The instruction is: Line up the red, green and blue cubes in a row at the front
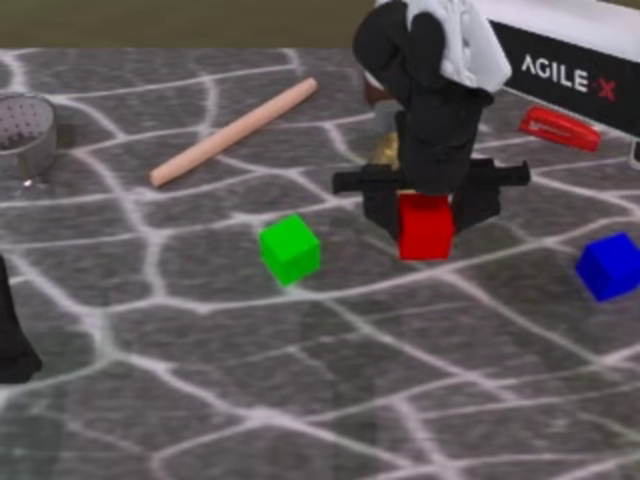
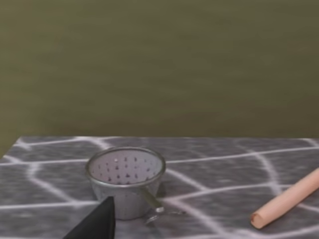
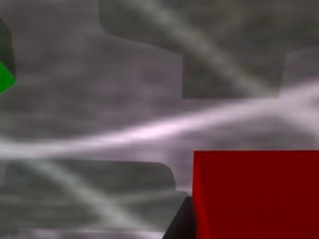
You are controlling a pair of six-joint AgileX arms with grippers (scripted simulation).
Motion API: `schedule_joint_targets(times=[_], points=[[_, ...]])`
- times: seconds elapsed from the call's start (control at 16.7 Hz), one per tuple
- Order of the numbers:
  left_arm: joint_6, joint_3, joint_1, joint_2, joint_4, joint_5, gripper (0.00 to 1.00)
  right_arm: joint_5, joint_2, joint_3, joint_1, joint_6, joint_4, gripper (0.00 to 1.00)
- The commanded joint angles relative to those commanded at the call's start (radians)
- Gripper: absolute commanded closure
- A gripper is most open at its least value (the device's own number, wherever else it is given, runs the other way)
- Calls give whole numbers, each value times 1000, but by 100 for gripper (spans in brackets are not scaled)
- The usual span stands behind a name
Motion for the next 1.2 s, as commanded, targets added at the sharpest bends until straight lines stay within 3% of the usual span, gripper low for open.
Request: schedule_joint_targets(times=[0.48, 0.9, 1.2], points=[[0, 0, 0, 0, 0, 0, 0, 8, 141, 313, 349, 389, -171, 100], [0, 0, 0, 0, 0, 0, 0, 7, 143, 313, 367, 408, -161, 100], [0, 0, 0, 0, 0, 0, 0, 8, 164, 157, 368, 410, 19, 100]])
